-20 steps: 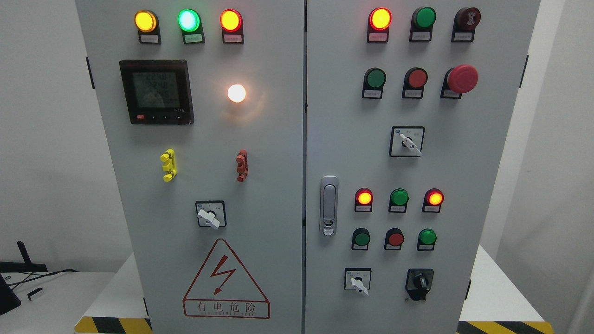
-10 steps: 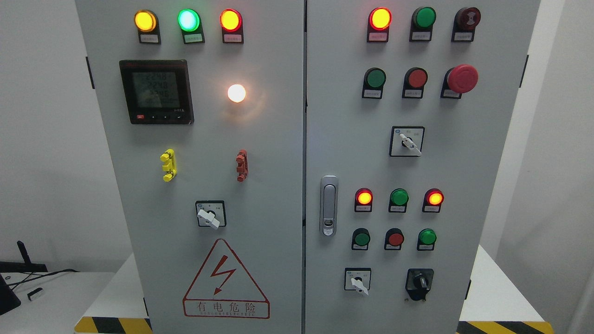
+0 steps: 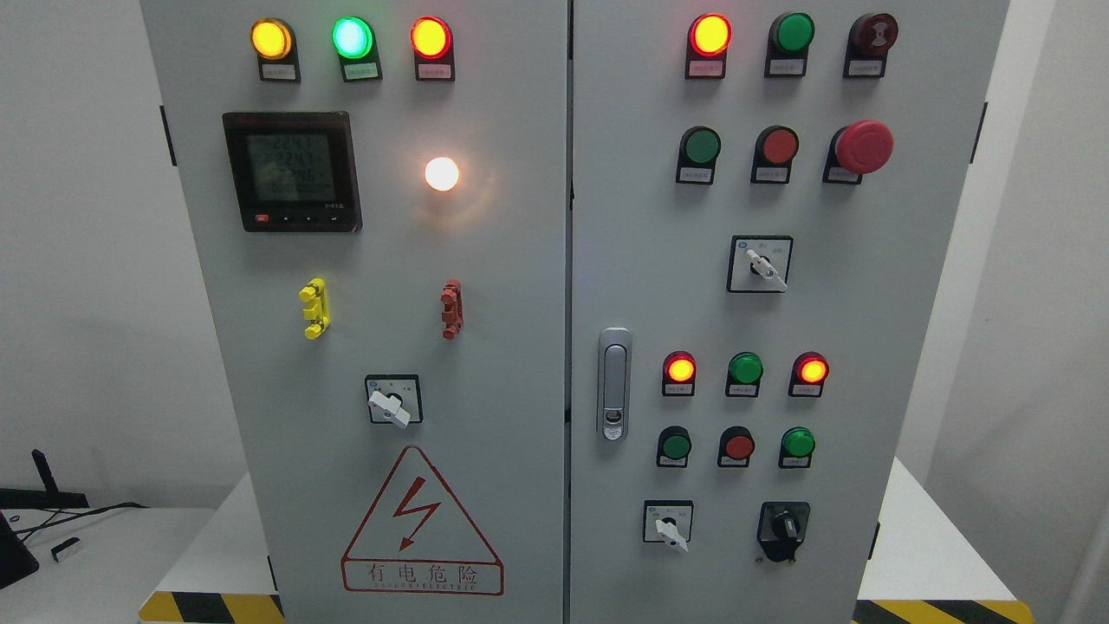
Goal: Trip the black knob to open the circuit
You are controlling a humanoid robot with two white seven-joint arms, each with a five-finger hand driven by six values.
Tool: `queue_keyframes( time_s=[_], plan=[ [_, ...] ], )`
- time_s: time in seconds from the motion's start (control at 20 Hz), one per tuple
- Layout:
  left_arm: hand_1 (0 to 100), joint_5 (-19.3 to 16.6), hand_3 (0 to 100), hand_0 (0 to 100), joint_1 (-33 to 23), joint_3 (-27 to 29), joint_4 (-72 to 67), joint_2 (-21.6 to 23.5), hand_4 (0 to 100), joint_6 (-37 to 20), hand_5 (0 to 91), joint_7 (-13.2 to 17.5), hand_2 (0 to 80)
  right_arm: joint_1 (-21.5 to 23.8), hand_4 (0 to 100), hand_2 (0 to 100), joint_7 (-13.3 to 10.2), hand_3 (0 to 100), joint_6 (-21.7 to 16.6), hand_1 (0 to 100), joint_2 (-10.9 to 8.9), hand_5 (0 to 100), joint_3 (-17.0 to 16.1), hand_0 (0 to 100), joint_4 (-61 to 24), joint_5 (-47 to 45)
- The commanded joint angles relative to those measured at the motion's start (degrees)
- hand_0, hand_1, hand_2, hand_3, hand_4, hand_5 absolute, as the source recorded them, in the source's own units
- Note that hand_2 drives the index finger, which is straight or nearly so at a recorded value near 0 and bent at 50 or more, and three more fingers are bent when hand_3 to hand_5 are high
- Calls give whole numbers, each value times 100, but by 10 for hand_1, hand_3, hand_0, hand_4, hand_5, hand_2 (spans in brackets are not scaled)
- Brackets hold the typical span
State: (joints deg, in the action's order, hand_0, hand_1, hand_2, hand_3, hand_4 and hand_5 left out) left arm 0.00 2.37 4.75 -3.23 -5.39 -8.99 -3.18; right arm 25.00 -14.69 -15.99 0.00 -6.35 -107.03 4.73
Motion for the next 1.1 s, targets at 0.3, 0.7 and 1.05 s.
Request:
queue_keyframes(
  time_s=[0.3,0.7,1.05],
  plan=[
    [389,-176,0,120,0,0,-3,-6,0,3,0,2,0,-1128,881,372,1,762,1422,732,-123,991,-6,177,-846,564],
    [389,-176,0,120,0,0,6,3,0,3,0,2,0,-1691,888,392,-8,776,2161,729,-71,994,345,236,-758,591],
    [389,-176,0,120,0,0,6,-6,0,3,0,2,0,-2209,882,408,-25,778,2732,725,35,993,407,290,-354,599]
  ],
)
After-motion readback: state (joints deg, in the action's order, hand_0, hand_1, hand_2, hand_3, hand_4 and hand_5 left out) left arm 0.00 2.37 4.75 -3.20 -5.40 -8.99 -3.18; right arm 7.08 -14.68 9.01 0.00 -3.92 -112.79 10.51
